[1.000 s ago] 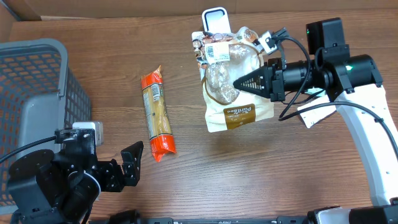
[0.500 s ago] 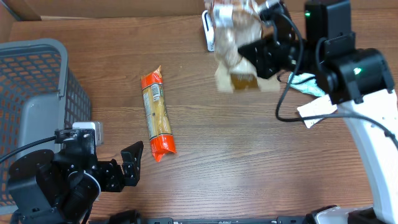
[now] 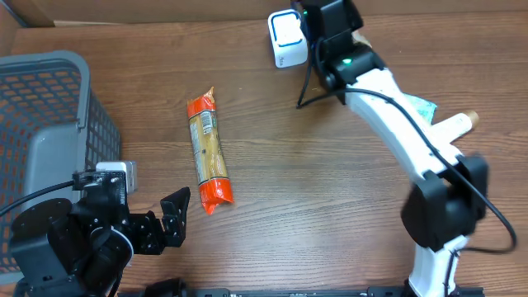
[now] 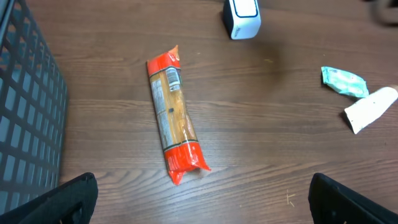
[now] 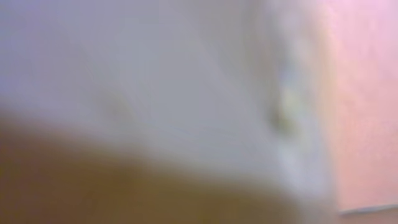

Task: Scan the item barcode
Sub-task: 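Hold the snack bag's barcode against the white scanner, then carry the snack bag right and drop it near the green packet, then open the right gripper and withdraw it from the bag, then move the right gripper to the orange-capped spaghetti pack and grasp it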

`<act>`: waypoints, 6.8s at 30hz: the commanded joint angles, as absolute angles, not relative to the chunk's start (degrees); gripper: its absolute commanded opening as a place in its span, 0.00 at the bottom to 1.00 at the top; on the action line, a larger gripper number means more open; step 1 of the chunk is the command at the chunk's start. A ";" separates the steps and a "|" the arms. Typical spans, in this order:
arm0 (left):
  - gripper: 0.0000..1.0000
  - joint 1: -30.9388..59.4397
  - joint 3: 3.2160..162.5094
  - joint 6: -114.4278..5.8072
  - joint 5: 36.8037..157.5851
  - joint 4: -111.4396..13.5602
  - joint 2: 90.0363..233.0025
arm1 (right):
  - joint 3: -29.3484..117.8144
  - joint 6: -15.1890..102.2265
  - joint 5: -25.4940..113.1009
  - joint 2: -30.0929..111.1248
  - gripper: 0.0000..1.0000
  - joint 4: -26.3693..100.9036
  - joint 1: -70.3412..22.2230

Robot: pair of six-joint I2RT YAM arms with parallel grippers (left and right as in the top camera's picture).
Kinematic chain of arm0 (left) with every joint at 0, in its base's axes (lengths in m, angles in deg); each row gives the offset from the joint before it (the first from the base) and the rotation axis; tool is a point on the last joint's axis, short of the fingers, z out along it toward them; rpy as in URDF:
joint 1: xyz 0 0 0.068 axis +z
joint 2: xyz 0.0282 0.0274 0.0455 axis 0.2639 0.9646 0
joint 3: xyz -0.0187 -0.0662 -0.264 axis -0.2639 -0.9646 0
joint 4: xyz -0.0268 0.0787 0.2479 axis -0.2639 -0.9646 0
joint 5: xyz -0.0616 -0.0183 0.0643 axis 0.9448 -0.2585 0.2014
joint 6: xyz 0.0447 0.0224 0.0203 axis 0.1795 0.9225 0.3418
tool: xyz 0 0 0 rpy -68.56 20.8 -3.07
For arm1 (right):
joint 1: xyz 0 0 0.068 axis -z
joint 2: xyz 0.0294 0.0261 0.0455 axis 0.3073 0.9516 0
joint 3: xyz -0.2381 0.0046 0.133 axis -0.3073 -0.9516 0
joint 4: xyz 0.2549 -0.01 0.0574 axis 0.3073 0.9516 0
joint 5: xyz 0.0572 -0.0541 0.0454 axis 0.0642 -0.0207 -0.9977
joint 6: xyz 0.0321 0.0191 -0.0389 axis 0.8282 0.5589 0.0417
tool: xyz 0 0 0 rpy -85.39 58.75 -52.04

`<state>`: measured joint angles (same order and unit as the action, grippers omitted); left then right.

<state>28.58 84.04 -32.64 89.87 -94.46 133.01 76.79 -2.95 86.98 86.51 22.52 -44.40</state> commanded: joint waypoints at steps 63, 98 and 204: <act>1.00 28.77 84.68 -31.79 89.68 -94.26 132.99 | 77.25 -16.70 66.81 90.60 0.04 25.78 -39.65; 0.99 28.77 84.68 -31.79 89.68 -94.26 132.99 | 75.37 35.32 10.92 60.29 0.04 83.02 13.02; 1.00 28.77 84.68 -31.79 89.68 -94.26 132.99 | 54.84 43.43 30.35 97.46 0.59 21.28 -66.32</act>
<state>28.58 84.04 -32.64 89.89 -94.48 133.01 54.06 43.13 28.65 95.39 20.80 -66.28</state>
